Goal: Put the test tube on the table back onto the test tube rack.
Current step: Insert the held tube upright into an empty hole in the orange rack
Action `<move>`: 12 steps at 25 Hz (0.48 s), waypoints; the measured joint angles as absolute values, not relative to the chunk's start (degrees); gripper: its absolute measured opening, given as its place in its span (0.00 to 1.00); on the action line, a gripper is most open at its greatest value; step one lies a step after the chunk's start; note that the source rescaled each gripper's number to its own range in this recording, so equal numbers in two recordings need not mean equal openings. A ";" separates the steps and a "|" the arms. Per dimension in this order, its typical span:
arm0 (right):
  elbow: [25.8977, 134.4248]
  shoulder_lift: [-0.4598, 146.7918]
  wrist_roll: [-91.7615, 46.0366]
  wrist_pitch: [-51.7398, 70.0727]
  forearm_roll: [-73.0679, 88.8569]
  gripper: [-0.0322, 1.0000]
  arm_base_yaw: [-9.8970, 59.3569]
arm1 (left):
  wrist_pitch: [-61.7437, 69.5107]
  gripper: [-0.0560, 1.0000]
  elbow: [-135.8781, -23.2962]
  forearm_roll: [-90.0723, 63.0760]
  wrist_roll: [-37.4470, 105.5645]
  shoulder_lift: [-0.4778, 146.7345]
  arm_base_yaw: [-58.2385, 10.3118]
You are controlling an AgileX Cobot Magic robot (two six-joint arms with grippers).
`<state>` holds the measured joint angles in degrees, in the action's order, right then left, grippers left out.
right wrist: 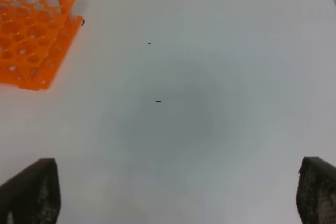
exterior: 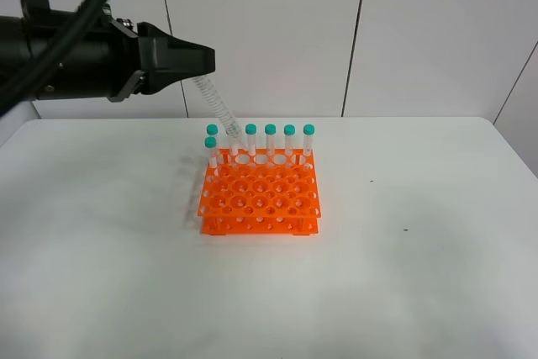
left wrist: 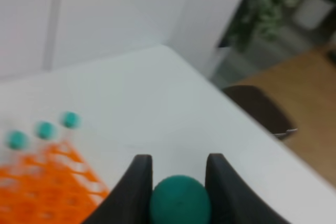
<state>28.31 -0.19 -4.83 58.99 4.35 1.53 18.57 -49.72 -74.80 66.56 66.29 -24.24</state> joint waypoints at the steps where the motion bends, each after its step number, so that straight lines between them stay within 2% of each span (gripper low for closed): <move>1: 28.31 -0.19 -4.83 58.99 4.35 1.00 1.53 | 17.89 0.05 -49.72 -72.44 66.02 65.51 -24.24; 3: 28.31 -0.19 -4.83 58.99 4.35 1.00 1.53 | 16.31 0.05 -49.72 -64.78 63.71 63.97 -24.45; 6: 28.31 -0.19 -4.83 58.99 4.35 1.00 1.53 | 15.60 0.05 -49.72 -49.85 52.96 62.44 -25.60; 10: 28.31 -0.19 -4.84 58.99 4.40 1.00 1.53 | 15.52 0.05 -49.72 -24.15 27.47 62.36 -28.80; 11: 28.31 -0.19 -4.84 58.99 4.45 1.00 1.53 | 15.52 0.05 -49.72 -24.15 27.47 62.36 -28.80; 12: 28.31 -0.19 -4.84 58.99 4.45 1.00 1.53 | 15.03 0.05 -49.72 -17.75 19.87 62.36 -29.81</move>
<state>28.31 -0.19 -4.84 58.99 4.45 1.53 15.03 -49.72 -17.75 19.87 62.36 -29.81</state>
